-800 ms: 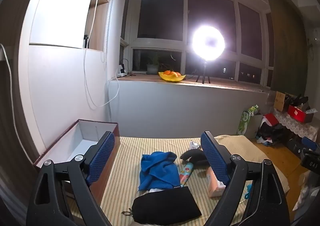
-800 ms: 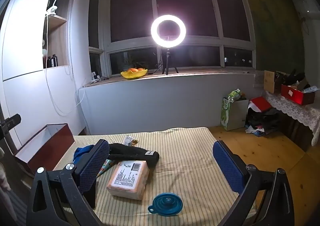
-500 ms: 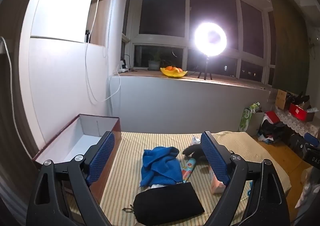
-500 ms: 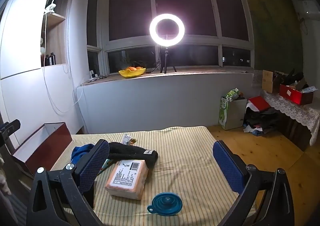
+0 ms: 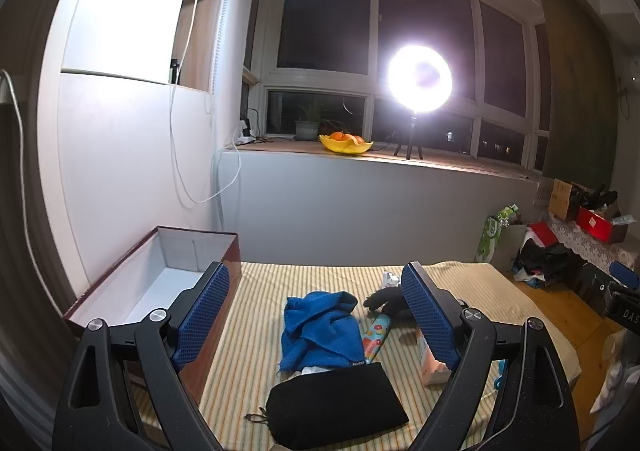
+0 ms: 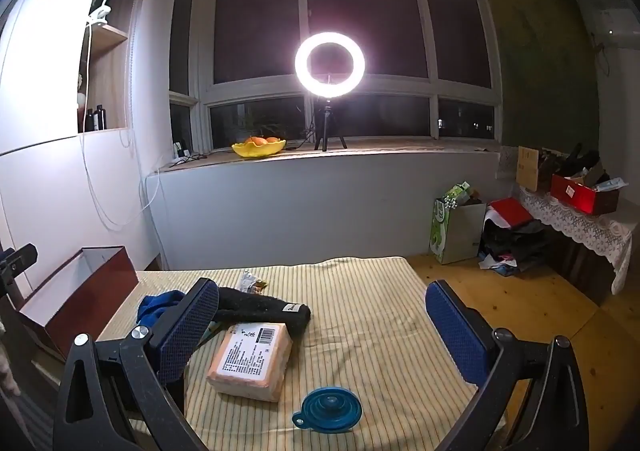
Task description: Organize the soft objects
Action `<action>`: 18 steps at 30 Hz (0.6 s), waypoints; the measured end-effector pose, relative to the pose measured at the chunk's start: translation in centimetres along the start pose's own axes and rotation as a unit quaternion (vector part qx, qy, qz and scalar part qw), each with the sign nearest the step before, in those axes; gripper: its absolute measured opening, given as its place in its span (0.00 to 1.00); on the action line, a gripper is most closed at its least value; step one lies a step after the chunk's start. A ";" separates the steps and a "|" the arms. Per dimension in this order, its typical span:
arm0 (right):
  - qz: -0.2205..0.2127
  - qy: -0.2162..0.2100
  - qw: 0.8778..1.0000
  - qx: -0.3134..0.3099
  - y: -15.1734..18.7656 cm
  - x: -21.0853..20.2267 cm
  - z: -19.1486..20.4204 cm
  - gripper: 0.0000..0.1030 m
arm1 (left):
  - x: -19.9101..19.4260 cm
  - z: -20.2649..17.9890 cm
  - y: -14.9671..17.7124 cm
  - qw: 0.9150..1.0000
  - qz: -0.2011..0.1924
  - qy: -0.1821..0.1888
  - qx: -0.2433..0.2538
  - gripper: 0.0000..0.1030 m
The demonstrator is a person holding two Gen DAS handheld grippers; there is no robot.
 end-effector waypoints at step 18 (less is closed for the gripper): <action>-0.001 0.001 1.000 -0.006 -0.1 0.1 0.3 0.99 | 0.0 -0.3 0.1 1.000 0.002 0.002 0.002 0.85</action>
Point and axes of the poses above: each gripper's, at about its wrist camera, not at the fingertips, and x roughly the way its jaws point, z to its left, y to its underside, the point moved 8 cm from there along x, roughly the way its jaws point, and after that the axes turned 13 degrees about z, right-handed, at the moved point
